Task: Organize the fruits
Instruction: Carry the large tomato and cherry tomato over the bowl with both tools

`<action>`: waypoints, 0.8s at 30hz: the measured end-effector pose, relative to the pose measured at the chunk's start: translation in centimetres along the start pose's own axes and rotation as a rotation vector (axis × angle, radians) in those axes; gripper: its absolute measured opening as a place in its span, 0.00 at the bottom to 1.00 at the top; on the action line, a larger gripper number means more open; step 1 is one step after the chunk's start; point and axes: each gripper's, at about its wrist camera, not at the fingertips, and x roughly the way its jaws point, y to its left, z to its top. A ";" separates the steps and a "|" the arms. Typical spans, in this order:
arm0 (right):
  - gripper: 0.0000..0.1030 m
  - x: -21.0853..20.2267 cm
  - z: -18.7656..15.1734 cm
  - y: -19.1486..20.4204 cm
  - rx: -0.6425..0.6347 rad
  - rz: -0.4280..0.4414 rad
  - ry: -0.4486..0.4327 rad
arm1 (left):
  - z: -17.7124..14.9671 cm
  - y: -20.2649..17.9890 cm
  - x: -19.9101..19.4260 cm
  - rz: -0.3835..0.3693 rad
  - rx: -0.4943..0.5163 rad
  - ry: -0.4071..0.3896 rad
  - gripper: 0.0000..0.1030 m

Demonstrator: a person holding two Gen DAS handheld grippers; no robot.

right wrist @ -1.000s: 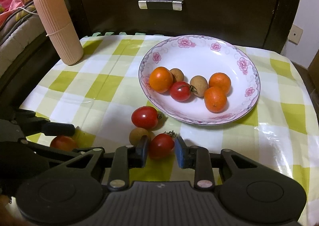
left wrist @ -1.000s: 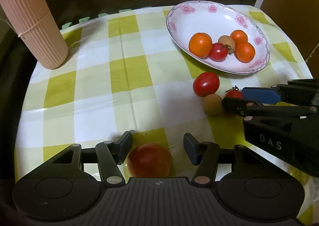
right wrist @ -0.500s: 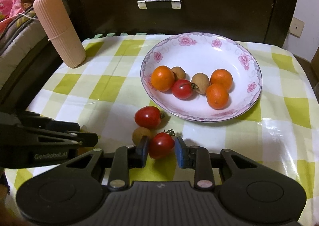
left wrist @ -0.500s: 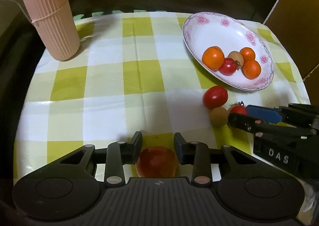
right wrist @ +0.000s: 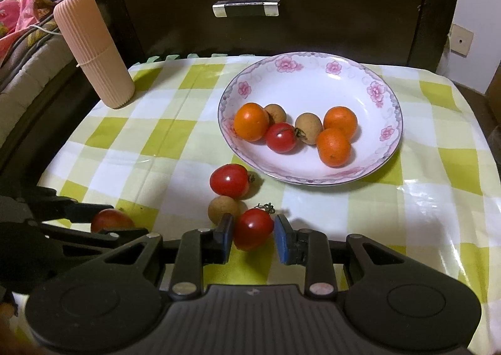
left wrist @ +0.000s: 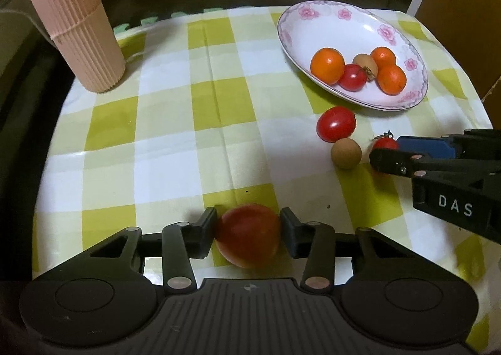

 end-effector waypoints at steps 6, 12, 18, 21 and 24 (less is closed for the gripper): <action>0.27 -0.6 0.0 0.2 -0.005 -0.003 -0.019 | 0.0 -0.5 -0.6 0.028 0.037 -0.027 0.50; 0.27 -1.3 0.1 0.4 -0.015 -0.008 -0.037 | 0.4 -1.2 -1.2 0.016 0.053 -0.050 0.50; 0.27 -1.8 0.2 0.3 -0.014 -0.011 -0.052 | 1.1 -1.8 -1.8 0.010 0.063 -0.075 0.50; 0.27 -2.2 0.4 0.3 -0.011 -0.011 -0.063 | 1.5 -1.9 -2.1 0.008 0.067 -0.089 0.50; 0.27 -2.5 0.6 0.1 -0.005 -0.011 -0.073 | 1.9 -1.9 -2.2 0.002 0.063 -0.099 0.50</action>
